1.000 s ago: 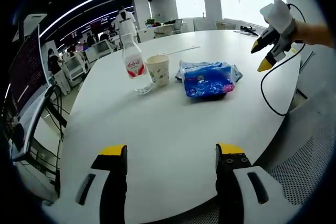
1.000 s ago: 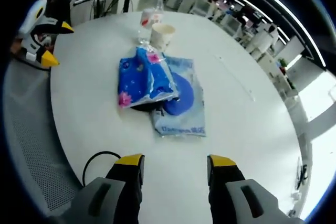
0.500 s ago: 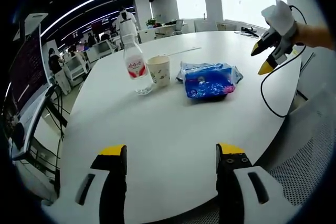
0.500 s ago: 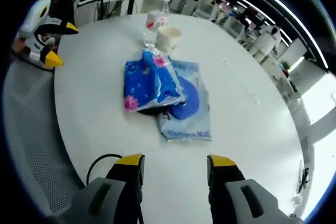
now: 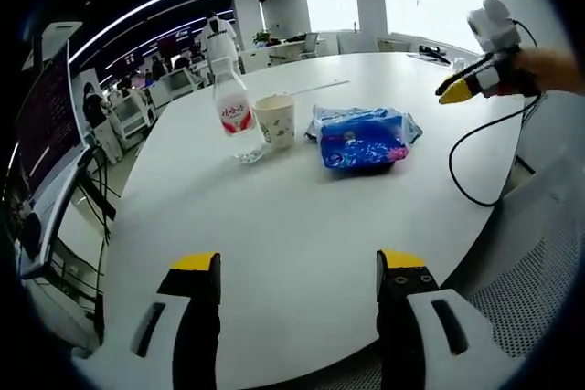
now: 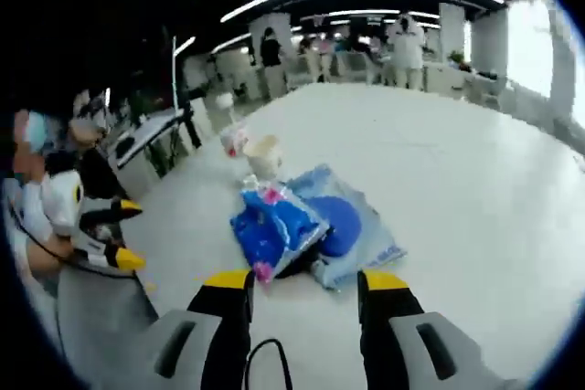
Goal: Arrange the tabletop items into an orderly group along one side of the table until the central work area is clear of visible clutter.
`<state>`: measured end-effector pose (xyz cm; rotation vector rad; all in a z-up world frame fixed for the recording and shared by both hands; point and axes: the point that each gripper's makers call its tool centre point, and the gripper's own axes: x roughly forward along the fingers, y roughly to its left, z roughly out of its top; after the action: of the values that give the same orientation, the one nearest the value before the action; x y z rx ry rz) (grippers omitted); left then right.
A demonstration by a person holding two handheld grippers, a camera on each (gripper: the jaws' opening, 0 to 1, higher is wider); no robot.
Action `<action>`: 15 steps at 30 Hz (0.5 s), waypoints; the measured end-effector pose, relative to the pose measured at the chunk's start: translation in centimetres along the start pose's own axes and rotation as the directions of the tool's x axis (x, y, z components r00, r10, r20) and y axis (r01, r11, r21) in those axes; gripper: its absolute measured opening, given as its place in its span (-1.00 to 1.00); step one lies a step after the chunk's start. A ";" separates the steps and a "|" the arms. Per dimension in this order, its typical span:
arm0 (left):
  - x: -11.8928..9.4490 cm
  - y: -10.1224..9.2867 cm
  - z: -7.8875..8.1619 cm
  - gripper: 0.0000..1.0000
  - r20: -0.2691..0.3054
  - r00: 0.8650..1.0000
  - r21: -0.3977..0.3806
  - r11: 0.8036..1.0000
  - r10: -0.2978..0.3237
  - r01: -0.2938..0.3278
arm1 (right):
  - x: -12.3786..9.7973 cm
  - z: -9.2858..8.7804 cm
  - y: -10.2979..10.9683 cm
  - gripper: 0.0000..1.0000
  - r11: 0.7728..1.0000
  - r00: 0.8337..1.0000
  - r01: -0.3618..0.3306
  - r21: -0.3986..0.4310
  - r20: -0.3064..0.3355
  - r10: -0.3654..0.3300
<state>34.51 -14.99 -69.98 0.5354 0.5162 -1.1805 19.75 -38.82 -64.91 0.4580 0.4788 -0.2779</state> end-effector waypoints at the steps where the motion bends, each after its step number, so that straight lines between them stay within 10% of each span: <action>1: 0.0 0.0 0.0 0.39 0.001 1.000 -0.001 1.000 0.000 0.000 | -0.1 -0.2 -0.4 -0.07 0.999 1.000 0.019 -0.047 -0.008 -0.020; 15: 0.0 0.0 0.2 0.41 0.009 1.000 -0.026 1.000 -0.011 0.011 | 0.7 -2.0 0.8 0.18 0.999 0.999 -0.013 -0.044 -0.053 0.011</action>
<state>34.47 -15.08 -69.84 0.5054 0.5271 -1.1845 19.88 -37.23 -66.53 0.4257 0.5330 -0.2438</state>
